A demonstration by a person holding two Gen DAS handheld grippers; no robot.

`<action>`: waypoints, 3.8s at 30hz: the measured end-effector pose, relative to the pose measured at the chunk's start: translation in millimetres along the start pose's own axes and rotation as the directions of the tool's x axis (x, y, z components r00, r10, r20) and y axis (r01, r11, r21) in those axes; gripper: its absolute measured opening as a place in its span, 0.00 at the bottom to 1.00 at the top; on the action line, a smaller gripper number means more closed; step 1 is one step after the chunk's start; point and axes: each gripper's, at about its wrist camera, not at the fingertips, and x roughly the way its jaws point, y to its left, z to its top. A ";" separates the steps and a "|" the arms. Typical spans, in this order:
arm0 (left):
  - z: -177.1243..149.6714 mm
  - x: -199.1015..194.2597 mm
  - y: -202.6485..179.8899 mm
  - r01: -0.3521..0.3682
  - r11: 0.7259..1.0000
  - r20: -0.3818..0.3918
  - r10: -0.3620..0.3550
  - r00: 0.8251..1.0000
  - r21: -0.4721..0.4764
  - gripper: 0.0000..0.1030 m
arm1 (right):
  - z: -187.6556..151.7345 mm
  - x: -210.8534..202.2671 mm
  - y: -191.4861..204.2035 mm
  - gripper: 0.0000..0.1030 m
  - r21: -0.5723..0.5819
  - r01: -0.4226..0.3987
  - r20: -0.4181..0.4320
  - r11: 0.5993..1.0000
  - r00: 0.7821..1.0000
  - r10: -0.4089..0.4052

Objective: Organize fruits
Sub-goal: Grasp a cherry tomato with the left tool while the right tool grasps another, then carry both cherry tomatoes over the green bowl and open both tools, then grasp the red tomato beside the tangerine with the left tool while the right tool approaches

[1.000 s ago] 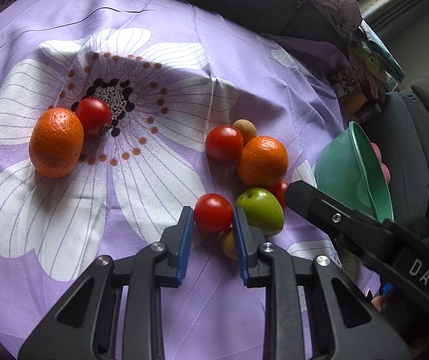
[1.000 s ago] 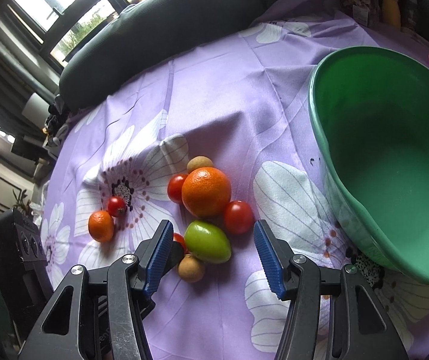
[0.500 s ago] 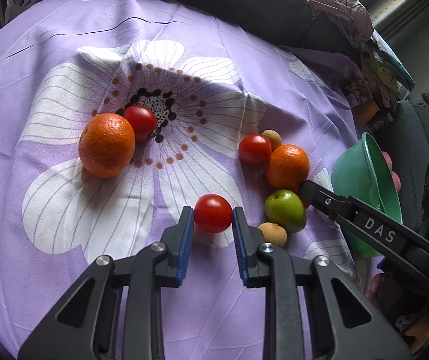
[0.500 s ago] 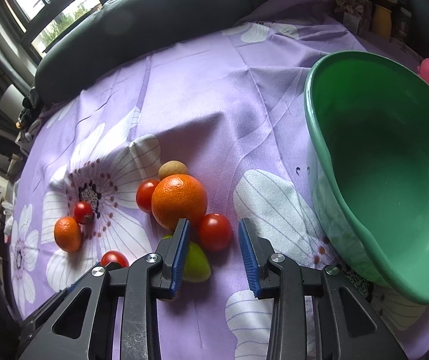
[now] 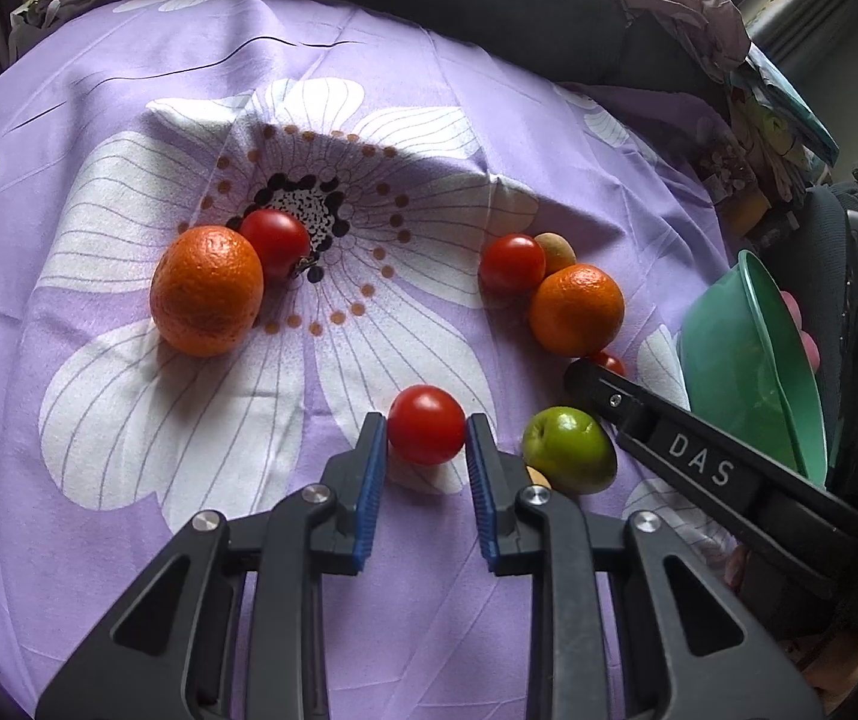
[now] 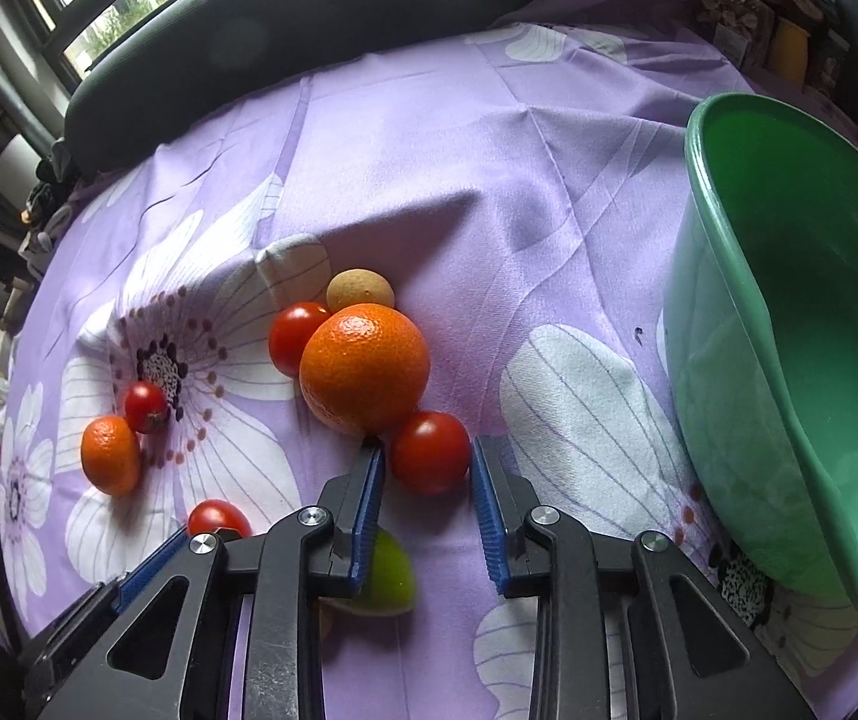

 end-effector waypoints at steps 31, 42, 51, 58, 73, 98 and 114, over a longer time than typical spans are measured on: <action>6.1 -59.6 -134.0 0.076 0.934 0.258 -0.174 0.950 0.348 0.26 | -6.4 -140.5 -82.7 0.28 0.147 -0.123 0.478 0.981 0.877 0.039; 1.9 -25.9 -195.4 0.157 0.870 0.148 -0.252 0.956 0.467 0.26 | -19.0 -146.7 -146.4 0.28 0.355 -0.067 0.473 0.932 0.873 -0.117; -4.7 7.1 -214.8 0.199 0.851 0.050 -0.255 0.966 0.487 0.26 | -23.7 -134.5 -171.8 0.28 0.441 -0.029 0.398 0.897 0.902 -0.167; -8.7 23.7 -221.8 0.204 0.843 0.006 -0.239 0.971 0.497 0.26 | -23.3 -124.4 -177.5 0.28 0.464 -0.015 0.352 0.886 0.921 -0.169; -12.9 27.0 -222.9 0.206 0.838 -0.006 -0.236 0.972 0.506 0.32 | -22.5 -119.9 -177.2 0.28 0.473 0.021 0.318 0.881 0.928 -0.193; 12.0 -60.4 46.2 -0.129 0.982 0.204 0.155 0.967 -0.136 0.77 | 4.1 -104.4 -112.2 0.55 0.288 0.159 0.493 0.944 0.821 -0.289; 17.1 -56.2 63.0 -0.097 0.984 0.193 0.125 0.973 -0.148 0.77 | -3.0 -104.7 -74.8 0.55 0.141 0.349 0.452 0.927 0.810 -0.373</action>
